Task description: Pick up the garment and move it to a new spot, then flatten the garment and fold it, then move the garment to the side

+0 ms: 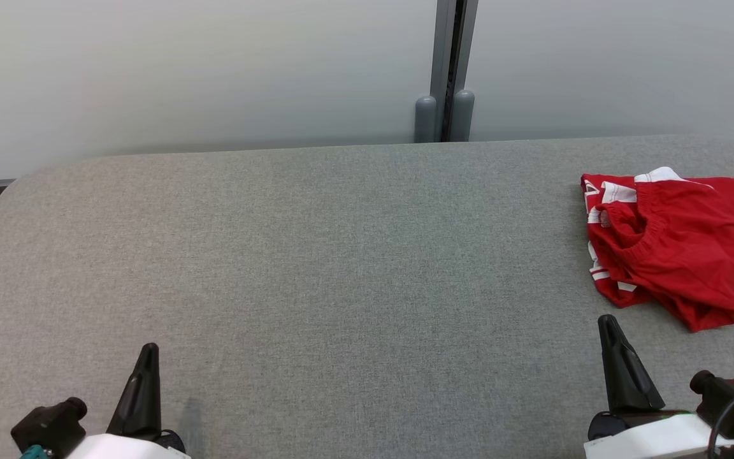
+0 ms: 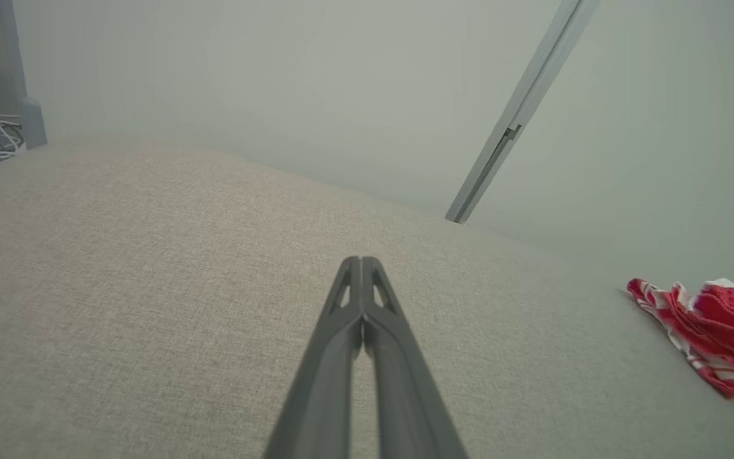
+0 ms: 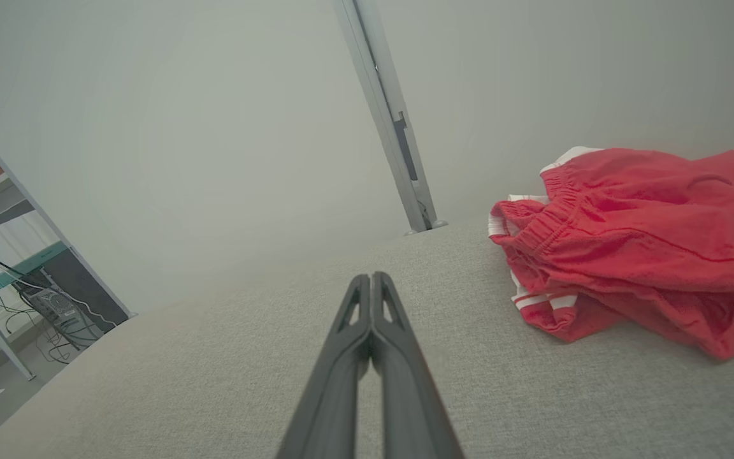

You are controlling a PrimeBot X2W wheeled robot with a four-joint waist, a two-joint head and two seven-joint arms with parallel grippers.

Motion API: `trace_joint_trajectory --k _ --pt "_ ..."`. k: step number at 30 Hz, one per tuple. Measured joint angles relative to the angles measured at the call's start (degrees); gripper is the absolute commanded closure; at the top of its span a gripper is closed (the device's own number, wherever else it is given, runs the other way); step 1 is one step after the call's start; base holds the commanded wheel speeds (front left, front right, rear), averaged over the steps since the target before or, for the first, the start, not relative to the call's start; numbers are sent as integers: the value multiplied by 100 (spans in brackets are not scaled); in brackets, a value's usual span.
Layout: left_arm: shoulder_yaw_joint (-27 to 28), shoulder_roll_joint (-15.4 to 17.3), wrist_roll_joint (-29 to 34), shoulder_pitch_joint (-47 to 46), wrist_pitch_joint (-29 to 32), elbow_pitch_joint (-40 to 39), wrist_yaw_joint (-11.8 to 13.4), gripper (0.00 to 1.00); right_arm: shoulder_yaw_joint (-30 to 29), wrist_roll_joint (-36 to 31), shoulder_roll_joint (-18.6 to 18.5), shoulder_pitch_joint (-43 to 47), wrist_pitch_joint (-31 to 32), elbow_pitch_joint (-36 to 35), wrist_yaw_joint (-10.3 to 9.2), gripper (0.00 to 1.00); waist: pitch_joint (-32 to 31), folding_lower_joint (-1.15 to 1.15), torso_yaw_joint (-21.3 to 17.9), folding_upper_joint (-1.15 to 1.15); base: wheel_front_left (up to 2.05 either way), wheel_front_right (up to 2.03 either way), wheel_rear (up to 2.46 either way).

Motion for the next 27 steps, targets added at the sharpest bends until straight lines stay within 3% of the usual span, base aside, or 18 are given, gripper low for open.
trace_joint_trajectory --k 27 --pt "876 -7 -2297 -100 1026 -79 0 100 389 2434 3 -470 189 387 -1 100 -34 0 -18 0 0 0 0"
